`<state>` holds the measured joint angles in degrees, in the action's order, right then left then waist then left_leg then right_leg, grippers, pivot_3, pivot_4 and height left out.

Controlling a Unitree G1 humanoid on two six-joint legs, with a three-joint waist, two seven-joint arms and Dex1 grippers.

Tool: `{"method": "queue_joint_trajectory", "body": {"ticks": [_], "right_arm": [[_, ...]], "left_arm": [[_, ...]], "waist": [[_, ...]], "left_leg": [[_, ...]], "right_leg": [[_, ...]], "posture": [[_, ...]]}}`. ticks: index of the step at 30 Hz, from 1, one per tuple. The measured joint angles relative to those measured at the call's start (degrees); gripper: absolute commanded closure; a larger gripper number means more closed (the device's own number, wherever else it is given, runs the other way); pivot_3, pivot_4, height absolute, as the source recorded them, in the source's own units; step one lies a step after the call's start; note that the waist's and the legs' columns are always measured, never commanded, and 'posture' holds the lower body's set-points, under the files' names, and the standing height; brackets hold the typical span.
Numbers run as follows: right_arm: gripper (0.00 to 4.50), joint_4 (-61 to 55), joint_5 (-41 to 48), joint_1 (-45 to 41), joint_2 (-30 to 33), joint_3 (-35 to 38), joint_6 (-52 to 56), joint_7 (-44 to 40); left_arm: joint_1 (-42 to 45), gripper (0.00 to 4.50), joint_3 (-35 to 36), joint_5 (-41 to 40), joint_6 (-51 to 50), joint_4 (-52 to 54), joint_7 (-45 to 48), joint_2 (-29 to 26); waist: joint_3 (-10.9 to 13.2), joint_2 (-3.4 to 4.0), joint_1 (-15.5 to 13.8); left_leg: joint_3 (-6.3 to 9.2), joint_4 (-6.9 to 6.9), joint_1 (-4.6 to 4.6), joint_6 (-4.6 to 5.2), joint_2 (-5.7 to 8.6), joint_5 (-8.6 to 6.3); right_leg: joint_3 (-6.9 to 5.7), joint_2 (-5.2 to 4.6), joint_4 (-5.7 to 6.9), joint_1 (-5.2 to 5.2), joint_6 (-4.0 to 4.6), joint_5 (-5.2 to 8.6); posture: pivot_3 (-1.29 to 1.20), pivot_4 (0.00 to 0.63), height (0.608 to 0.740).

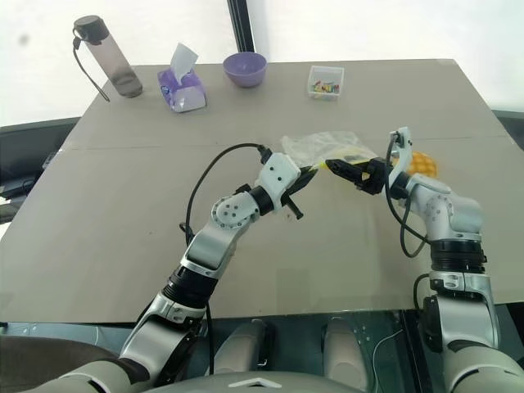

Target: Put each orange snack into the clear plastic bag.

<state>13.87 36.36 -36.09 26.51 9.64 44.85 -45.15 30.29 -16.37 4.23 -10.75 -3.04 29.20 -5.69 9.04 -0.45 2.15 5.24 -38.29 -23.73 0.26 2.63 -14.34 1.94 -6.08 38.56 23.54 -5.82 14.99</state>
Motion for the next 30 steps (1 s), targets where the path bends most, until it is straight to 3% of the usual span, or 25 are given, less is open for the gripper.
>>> {"method": "queue_joint_trajectory", "body": {"ticks": [12,15,17,30], "right_arm": [[0.07,-2.1,2.8,0.4,-0.2,0.7,2.3,-0.2],[0.89,-2.2,2.6,1.0,0.0,0.7,1.9,-0.6],[1.71,-2.2,2.5,1.3,0.1,0.7,1.7,-0.8],[1.71,-5.5,5.3,3.3,2.4,1.0,3.9,-4.2]], "left_arm": [[0.0,4.50,0.0,0.0,0.0,0.0,-0.2,0.1],[-0.1,4.50,0.0,0.0,0.0,0.0,-0.2,0.1],[-0.1,4.50,0.0,0.0,0.0,0.0,-0.2,0.2],[-0.1,4.50,0.0,0.0,0.1,0.0,-0.3,0.4]], "waist": [[0.0,0.00,-0.1],[0.0,0.00,-0.1],[0.0,0.00,-0.1],[0.0,0.00,-0.2]], "left_leg": [[0.02,0.00,0.00,0.00,0.00,0.00],[0.01,0.00,0.00,0.00,0.00,0.00],[0.01,0.00,0.00,0.00,0.00,0.00],[0.02,0.00,0.00,0.00,0.00,0.00]], "right_leg": [[0.00,0.00,0.00,-0.01,0.00,0.00],[0.00,0.00,-0.01,-0.01,0.00,0.00],[0.00,0.00,-0.01,-0.01,0.00,0.00],[0.00,0.00,-0.02,-0.01,0.00,0.00]], "posture": [[0.00,0.150,0.740],[0.00,0.150,0.740],[0.00,0.150,0.740],[0.00,0.150,0.740]]}}
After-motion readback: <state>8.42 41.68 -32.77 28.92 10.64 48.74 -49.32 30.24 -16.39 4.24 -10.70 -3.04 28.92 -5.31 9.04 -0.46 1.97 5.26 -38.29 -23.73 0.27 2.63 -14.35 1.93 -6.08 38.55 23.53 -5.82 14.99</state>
